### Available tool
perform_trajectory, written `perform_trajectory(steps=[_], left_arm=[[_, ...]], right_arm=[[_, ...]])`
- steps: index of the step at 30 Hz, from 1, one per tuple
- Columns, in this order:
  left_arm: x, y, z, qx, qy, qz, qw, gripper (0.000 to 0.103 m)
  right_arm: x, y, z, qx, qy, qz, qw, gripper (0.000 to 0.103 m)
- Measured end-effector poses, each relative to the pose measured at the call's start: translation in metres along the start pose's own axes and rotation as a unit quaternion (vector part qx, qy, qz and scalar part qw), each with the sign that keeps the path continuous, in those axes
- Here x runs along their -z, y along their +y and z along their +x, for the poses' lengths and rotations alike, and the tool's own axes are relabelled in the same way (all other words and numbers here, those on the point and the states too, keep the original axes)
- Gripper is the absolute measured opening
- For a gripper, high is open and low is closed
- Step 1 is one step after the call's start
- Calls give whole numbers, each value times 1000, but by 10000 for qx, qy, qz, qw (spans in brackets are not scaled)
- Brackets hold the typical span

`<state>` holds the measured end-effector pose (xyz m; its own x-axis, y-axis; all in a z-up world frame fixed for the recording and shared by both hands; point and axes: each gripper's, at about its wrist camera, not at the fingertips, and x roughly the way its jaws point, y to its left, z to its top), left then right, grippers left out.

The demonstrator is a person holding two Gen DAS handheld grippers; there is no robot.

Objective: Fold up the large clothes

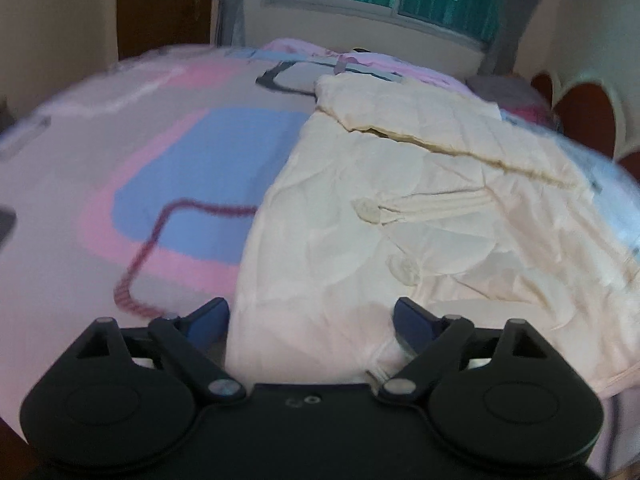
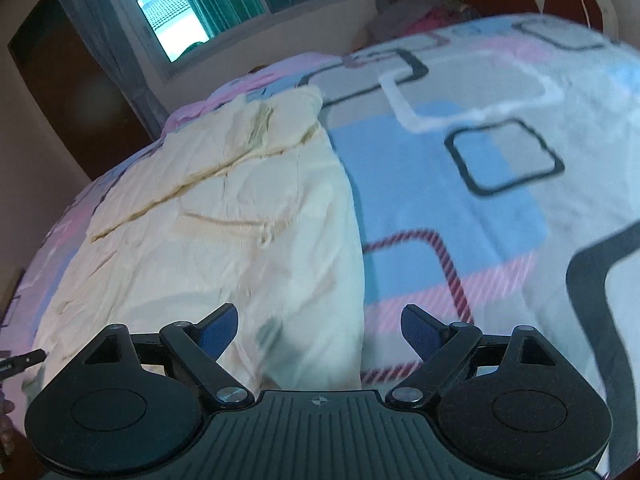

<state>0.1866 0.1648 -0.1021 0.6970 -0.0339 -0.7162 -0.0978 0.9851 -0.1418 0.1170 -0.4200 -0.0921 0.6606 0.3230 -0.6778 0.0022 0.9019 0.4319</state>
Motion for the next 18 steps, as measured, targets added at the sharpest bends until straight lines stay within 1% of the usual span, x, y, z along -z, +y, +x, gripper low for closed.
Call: perform_trajectory(steps=[2, 4, 6, 8, 10, 12, 13, 14, 15, 17, 18], left_arm=[[5, 9, 0, 282, 104, -328, 9990, 82], [10, 17, 1, 557, 185, -660, 9961, 81], [15, 24, -2, 822, 156, -949, 9920, 81], [17, 32, -3, 1095, 146, -1252, 9860, 81], [17, 39, 0, 1381, 150, -1566, 9779, 79], [11, 42, 7, 1512, 194, -1654, 9744, 73], [8, 44, 11, 1539, 228, -1655, 9739, 66], [4, 45, 16, 1565, 267, -1686, 9728, 60], [2, 46, 19, 1599, 296, -1714, 9717, 59], [-1, 44, 24, 1589, 352, -1678, 9723, 51], [-1, 42, 24, 1555, 363, -1597, 9742, 46]], right_arm=[[5, -4, 3, -127, 111, 117, 9998, 89], [10, -11, 6, -293, 241, 338, 9987, 88], [17, -15, 7, -549, 354, 590, 9961, 89], [21, -16, 6, -753, 351, 714, 9940, 89], [19, -18, 6, -765, 304, 760, 9937, 89], [11, -24, 10, -778, 245, 899, 9926, 88], [7, -29, 15, -852, 259, 999, 9910, 88], [3, -34, 22, -1014, 363, 1150, 9875, 89], [0, -36, 26, -1157, 445, 1210, 9849, 89], [-5, -36, 30, -1343, 597, 1162, 9823, 88], [-5, -34, 30, -1368, 644, 1075, 9826, 85]])
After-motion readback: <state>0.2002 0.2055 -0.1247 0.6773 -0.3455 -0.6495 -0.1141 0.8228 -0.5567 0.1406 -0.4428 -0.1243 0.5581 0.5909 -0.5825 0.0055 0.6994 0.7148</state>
